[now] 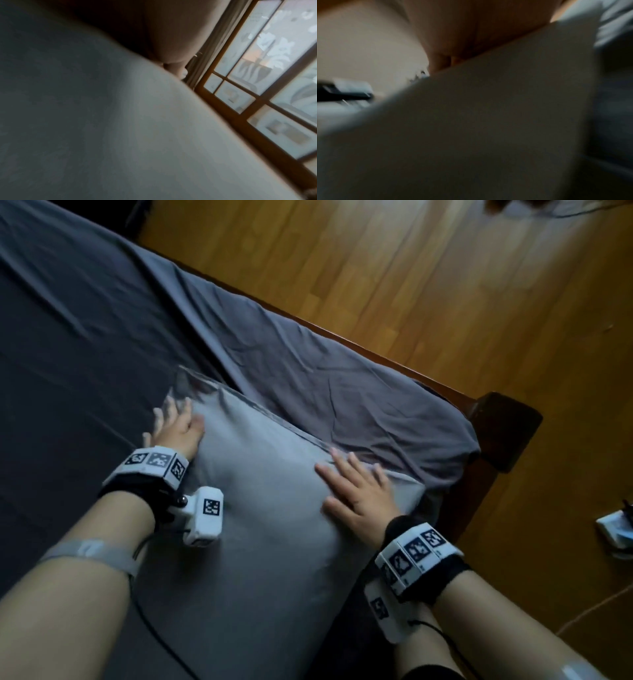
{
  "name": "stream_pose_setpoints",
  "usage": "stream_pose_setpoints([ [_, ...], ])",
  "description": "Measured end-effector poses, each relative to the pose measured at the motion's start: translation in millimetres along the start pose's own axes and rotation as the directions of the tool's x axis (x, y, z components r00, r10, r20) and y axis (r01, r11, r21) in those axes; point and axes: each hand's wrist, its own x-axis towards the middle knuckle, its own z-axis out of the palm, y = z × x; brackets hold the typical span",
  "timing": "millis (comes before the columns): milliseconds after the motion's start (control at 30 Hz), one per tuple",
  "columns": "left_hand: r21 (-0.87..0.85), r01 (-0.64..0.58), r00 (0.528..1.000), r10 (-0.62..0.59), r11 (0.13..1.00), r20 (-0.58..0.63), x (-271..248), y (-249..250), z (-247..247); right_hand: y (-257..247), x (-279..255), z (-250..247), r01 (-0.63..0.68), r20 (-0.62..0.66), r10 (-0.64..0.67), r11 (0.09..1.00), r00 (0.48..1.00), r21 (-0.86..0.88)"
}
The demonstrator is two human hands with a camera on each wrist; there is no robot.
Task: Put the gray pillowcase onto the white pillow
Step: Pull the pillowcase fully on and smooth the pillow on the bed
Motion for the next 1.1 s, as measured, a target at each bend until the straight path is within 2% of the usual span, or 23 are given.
stream_pose_setpoints([
  [67, -0.060, 0.051, 0.999, -0.050, 0.997, 0.013, -3.3, -16.6, -6.3, 22.8, -3.6, 6.8, -0.230, -0.008, 0.231, 0.967, 0.973, -0.106],
  [167, -0.161, 0.107, 0.994, -0.103, 0.981, 0.034, -23.6, -50.8, -10.1, 39.4, -19.5, -7.9, -0.499, -0.047, 0.497, 0.857, 0.866, -0.130],
  [233, -0.247, 0.171, 0.985, -0.161, 0.954, 0.060, -45.1, -78.5, -4.7, 26.6, -26.9, -22.2, -0.511, -0.108, 0.500, 0.850, 0.859, -0.131],
  [267, -0.291, 0.201, 0.980, -0.189, 0.935, 0.071, -58.2, -91.4, 0.5, 12.6, -29.3, -26.2, -0.475, -0.146, 0.455, 0.865, 0.878, -0.159],
  [333, -0.303, 0.246, 0.969, -0.236, 0.921, 0.070, -74.7, -102.5, 15.7, -18.1, -27.4, -25.1, -0.340, -0.170, 0.307, 0.912, 0.936, -0.228],
  [367, -0.315, 0.263, 0.965, -0.255, 0.912, 0.068, -81.7, -109.7, 21.3, -41.8, -24.5, -15.8, -0.204, -0.161, 0.165, 0.942, 0.973, -0.266],
  [400, -0.357, 0.284, 0.957, -0.284, 0.890, 0.053, -98.6, -124.3, 27.0, -75.0, -26.5, 0.5, 0.007, -0.110, -0.045, 0.947, 0.993, -0.322],
  [433, -0.352, 0.271, 0.959, -0.282, 0.896, 0.019, -100.9, -121.6, 28.7, -92.1, -23.5, 13.2, 0.209, -0.026, -0.229, 0.924, 0.973, -0.320],
  [467, -0.341, 0.244, 0.964, -0.264, 0.908, -0.013, -104.9, -120.4, 32.5, -107.4, -21.9, 24.6, 0.385, 0.064, -0.387, 0.860, 0.920, -0.336],
  [500, -0.334, 0.219, 0.969, -0.245, 0.917, -0.039, -109.4, -124.0, 35.6, -115.5, -17.7, 39.2, 0.535, 0.159, -0.518, 0.745, 0.841, -0.398],
  [533, -0.332, 0.201, 0.973, -0.226, 0.922, -0.040, -117.2, -133.6, 40.7, -119.0, -12.0, 53.1, 0.580, 0.229, -0.540, 0.677, 0.810, -0.454],
  [567, -0.324, 0.180, 0.979, -0.203, 0.929, -0.037, -122.4, -142.0, 44.5, -115.2, -2.8, 58.7, 0.527, 0.238, -0.475, 0.696, 0.847, -0.488],
  [633, -0.317, 0.166, 0.981, -0.188, 0.934, -0.040, -137.0, -165.1, 60.9, -96.3, 11.8, 52.1, 0.138, 0.041, -0.135, 0.879, 0.990, -0.457],
  [667, -0.320, 0.180, 0.977, -0.206, 0.930, -0.047, -146.3, -177.8, 67.9, -88.9, 16.3, 42.4, -0.074, -0.078, 0.048, 0.922, 0.996, -0.380],
  [700, -0.336, 0.224, 0.966, -0.254, 0.915, -0.046, -160.0, -194.3, 75.1, -88.8, 19.2, 33.1, -0.228, -0.142, 0.191, 0.918, 0.971, -0.326],
  [733, -0.349, 0.271, 0.952, -0.304, 0.897, -0.042, -172.8, -210.3, 82.7, -91.7, 19.5, 25.5, -0.324, -0.182, 0.279, 0.897, 0.943, -0.302],
  [767, -0.366, 0.322, 0.934, -0.356, 0.873, -0.029, -189.6, -227.7, 92.4, -102.9, 19.3, 22.8, -0.340, -0.211, 0.283, 0.886, 0.935, -0.317],
  [833, -0.388, 0.381, 0.911, -0.413, 0.839, 0.003, -218.9, -251.9, 113.1, -133.5, 16.3, 32.1, -0.188, -0.216, 0.105, 0.891, 0.971, -0.412],
  [900, -0.404, 0.412, 0.899, -0.438, 0.817, 0.031, -245.2, -268.3, 129.7, -176.9, 12.7, 64.2, 0.148, -0.040, -0.199, 0.835, 0.979, -0.530],
  [967, -0.393, 0.414, 0.902, -0.427, 0.821, 0.058, -257.3, -274.3, 135.8, -221.5, 9.7, 110.8, 0.470, 0.235, -0.415, 0.673, 0.879, -0.571],
  [1000, -0.382, 0.407, 0.908, -0.415, 0.830, 0.064, -255.7, -275.4, 134.3, -241.3, 10.6, 132.7, 0.572, 0.359, -0.447, 0.589, 0.819, -0.571],
  [1067, -0.364, 0.370, 0.924, -0.378, 0.855, 0.054, -243.8, -274.2, 124.7, -270.9, 23.9, 157.4, 0.677, 0.521, -0.433, 0.464, 0.736, -0.571],
  [1100, -0.363, 0.334, 0.939, -0.341, 0.870, 0.046, -235.3, -273.7, 119.5, -277.3, 38.8, 160.5, 0.674, 0.536, -0.410, 0.462, 0.738, -0.576],
])
